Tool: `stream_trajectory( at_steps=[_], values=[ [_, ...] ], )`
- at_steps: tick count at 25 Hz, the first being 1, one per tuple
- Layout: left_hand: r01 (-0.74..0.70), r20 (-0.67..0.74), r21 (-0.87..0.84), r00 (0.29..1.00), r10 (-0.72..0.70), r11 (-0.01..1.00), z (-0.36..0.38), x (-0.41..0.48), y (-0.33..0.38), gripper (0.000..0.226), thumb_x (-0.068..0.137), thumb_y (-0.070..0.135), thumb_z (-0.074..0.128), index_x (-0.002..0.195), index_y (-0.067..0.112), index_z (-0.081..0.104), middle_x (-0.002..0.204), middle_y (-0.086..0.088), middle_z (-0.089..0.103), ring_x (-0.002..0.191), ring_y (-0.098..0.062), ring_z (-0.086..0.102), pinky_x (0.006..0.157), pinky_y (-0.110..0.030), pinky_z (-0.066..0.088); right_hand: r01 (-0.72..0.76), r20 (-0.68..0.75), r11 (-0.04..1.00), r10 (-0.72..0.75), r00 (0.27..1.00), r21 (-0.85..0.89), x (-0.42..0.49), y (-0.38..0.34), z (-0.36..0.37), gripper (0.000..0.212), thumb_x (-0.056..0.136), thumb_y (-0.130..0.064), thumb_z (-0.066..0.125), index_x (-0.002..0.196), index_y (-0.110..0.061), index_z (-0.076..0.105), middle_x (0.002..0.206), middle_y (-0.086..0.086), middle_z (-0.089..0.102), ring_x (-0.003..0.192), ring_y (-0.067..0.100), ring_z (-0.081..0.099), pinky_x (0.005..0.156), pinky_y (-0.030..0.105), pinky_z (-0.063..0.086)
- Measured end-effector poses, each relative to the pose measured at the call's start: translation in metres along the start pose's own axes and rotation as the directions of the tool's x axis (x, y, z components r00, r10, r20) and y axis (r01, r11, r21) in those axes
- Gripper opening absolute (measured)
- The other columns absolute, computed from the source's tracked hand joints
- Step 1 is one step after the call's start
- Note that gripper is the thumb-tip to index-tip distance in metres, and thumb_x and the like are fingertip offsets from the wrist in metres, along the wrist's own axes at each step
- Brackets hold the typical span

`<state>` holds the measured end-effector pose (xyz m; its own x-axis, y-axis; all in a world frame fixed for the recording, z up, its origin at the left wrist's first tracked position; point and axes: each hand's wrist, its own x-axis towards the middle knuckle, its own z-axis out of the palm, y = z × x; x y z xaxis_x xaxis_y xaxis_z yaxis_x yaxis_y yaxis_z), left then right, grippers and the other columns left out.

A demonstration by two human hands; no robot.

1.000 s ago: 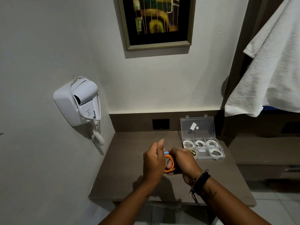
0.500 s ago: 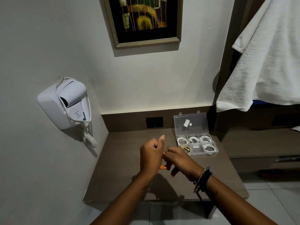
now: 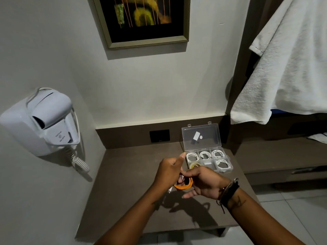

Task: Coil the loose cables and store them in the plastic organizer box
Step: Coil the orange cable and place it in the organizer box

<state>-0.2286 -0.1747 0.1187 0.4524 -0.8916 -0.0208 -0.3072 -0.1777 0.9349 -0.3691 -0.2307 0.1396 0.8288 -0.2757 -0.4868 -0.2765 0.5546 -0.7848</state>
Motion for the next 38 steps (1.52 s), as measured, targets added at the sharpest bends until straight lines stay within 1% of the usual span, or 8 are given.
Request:
stream_trajectory(
  at_steps=[3, 5, 12, 16, 20, 27, 31, 38],
  values=[
    [0.051, -0.053, 0.021, 0.997, -0.05, 0.998, 0.018, 0.033, -0.014, 0.07, 0.09, 0.059, 0.05, 0.041, 0.01, 0.048, 0.032, -0.002, 0.046, 0.03, -0.009, 0.046, 0.038, -0.018, 0.036, 0.017, -0.046, 1.0, -0.016, 0.999, 0.021, 0.023, -0.002, -0.023, 0.019, 0.085, -0.018, 0.052, 0.09, -0.008, 0.067, 0.088, 0.006, 0.067, 0.093, 0.02, 0.061, 0.081, 0.044, 0.055],
    [0.105, -0.076, 0.022, 0.992, -0.103, 0.994, 0.03, 0.054, -0.018, 0.071, 0.093, 0.053, 0.052, 0.037, 0.014, 0.033, 0.031, 0.0, 0.035, 0.033, -0.009, 0.035, 0.043, -0.027, 0.029, 0.067, -0.2, 0.954, -0.129, 0.971, -0.291, 0.035, -0.003, -0.034, 0.01, 0.081, -0.014, 0.06, 0.082, -0.006, 0.067, 0.083, 0.01, 0.064, 0.083, 0.02, 0.06, 0.071, 0.038, 0.054],
    [0.236, 0.097, 0.147, 0.963, -0.251, 0.961, 0.079, 0.118, -0.038, 0.061, 0.097, 0.051, 0.044, 0.05, 0.013, 0.05, 0.043, 0.002, 0.047, 0.035, -0.002, 0.045, 0.037, -0.013, 0.03, -0.126, -0.394, 0.427, -0.629, 0.67, -0.895, 0.059, 0.0, -0.084, 0.015, 0.084, -0.027, 0.062, 0.076, -0.015, 0.066, 0.075, 0.002, 0.066, 0.068, 0.016, 0.059, 0.063, 0.038, 0.049],
    [0.297, 0.124, 0.065, 0.945, -0.303, 0.953, 0.119, 0.136, -0.052, 0.057, 0.1, 0.046, 0.04, 0.063, 0.007, 0.06, 0.045, -0.002, 0.053, 0.035, 0.003, 0.05, 0.037, -0.007, 0.035, -0.114, -0.485, 0.606, -0.494, 0.722, -0.787, 0.074, 0.014, -0.133, 0.014, 0.083, -0.019, 0.06, 0.074, -0.019, 0.071, 0.069, 0.001, 0.072, 0.063, 0.012, 0.066, 0.062, 0.036, 0.055],
    [0.304, 0.047, -0.058, 0.952, -0.302, 0.951, 0.16, 0.168, -0.065, 0.044, 0.098, 0.031, 0.053, 0.066, 0.0, 0.057, 0.057, -0.015, 0.058, 0.052, -0.016, 0.053, 0.057, -0.034, 0.045, -0.089, -0.648, 0.804, -0.402, 0.646, -0.588, 0.095, 0.014, -0.205, 0.022, 0.083, -0.007, 0.064, 0.064, -0.013, 0.071, 0.067, 0.01, 0.074, 0.068, 0.025, 0.071, 0.068, 0.044, 0.059],
    [0.257, 0.117, 0.048, 0.958, -0.261, 0.965, 0.181, 0.174, -0.124, 0.03, 0.088, 0.003, 0.064, 0.066, 0.022, 0.074, 0.05, 0.02, 0.064, 0.05, 0.008, 0.056, 0.053, -0.012, 0.043, -0.117, -0.557, 0.639, -0.549, 0.623, -0.761, 0.121, 0.034, -0.257, 0.01, 0.086, -0.023, 0.068, 0.08, -0.02, 0.075, 0.074, 0.004, 0.076, 0.066, 0.021, 0.067, 0.061, 0.033, 0.055],
    [0.33, 0.085, 0.087, 0.938, -0.337, 0.94, 0.191, 0.173, -0.131, 0.022, 0.079, 0.003, 0.07, 0.063, 0.017, 0.076, 0.054, 0.006, 0.068, 0.049, 0.001, 0.057, 0.051, -0.022, 0.045, -0.083, -0.504, 0.56, -0.661, 0.556, -0.825, 0.125, 0.047, -0.258, 0.013, 0.075, -0.01, 0.077, 0.083, -0.021, 0.077, 0.081, 0.005, 0.074, 0.077, 0.026, 0.066, 0.071, 0.032, 0.053],
    [0.125, 0.152, 0.547, 0.958, -0.245, 0.828, 0.19, 0.176, -0.125, 0.018, 0.085, 0.018, 0.063, 0.071, 0.012, 0.073, 0.074, -0.008, 0.07, 0.066, -0.021, 0.065, 0.058, -0.031, 0.047, -0.336, -0.508, 0.384, -0.571, 0.645, -0.86, 0.13, 0.054, -0.257, 0.011, 0.066, -0.026, 0.078, 0.067, -0.018, 0.071, 0.074, 0.008, 0.068, 0.071, 0.033, 0.061, 0.063, 0.038, 0.049]
  ],
)
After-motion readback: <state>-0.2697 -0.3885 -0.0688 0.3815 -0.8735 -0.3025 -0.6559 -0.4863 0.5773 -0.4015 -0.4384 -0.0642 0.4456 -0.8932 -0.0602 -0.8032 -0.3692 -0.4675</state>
